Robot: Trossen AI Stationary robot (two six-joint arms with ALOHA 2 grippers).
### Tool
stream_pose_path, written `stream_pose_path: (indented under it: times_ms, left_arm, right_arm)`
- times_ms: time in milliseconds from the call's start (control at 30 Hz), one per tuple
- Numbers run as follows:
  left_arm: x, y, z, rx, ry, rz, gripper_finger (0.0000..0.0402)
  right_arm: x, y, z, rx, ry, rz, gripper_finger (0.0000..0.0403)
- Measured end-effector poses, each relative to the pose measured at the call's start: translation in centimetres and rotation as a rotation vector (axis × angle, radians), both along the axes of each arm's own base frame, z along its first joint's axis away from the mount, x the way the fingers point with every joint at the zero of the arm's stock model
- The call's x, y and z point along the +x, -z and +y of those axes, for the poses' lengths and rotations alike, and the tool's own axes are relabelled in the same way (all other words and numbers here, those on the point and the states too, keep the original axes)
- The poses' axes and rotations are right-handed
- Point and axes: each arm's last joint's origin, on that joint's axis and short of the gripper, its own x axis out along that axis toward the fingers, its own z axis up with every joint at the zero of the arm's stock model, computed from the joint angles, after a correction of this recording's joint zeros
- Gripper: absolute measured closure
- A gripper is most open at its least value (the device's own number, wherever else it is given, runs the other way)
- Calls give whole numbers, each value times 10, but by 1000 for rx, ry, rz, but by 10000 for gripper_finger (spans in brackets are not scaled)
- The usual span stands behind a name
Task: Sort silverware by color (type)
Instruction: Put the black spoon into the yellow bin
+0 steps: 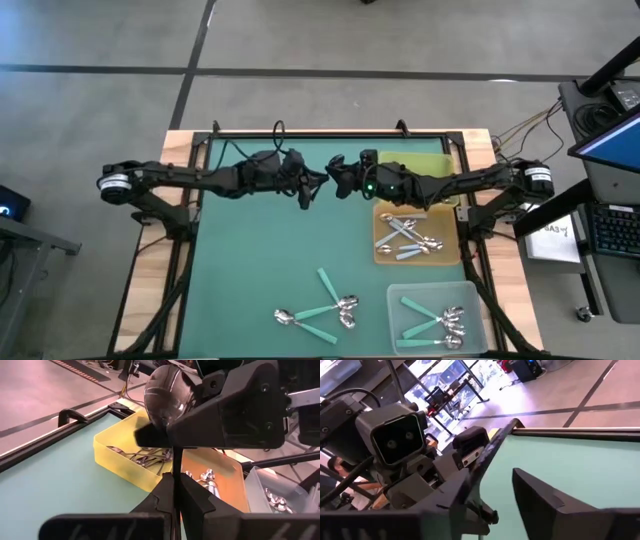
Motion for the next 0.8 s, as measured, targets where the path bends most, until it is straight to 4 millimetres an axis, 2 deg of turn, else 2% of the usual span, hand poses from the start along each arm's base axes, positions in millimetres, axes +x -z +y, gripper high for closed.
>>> stream_pose_path:
  times_ms: [200,267,633,800]
  left_arm:
    - [-2,0,9,5,-27,-1,401]
    - [-2,0,9,9,-28,0,401]
    - [-3,-1,10,4,3,0,379]
    - [-5,1,13,-8,7,32,375]
  right_arm:
    - [-1,-1,-1,-23,-2,9,364]
    - [-1,-1,-2,-32,-3,14,386]
    - [-2,-2,-11,-30,10,13,393]
    - [0,-10,-14,-88,29,26,394]
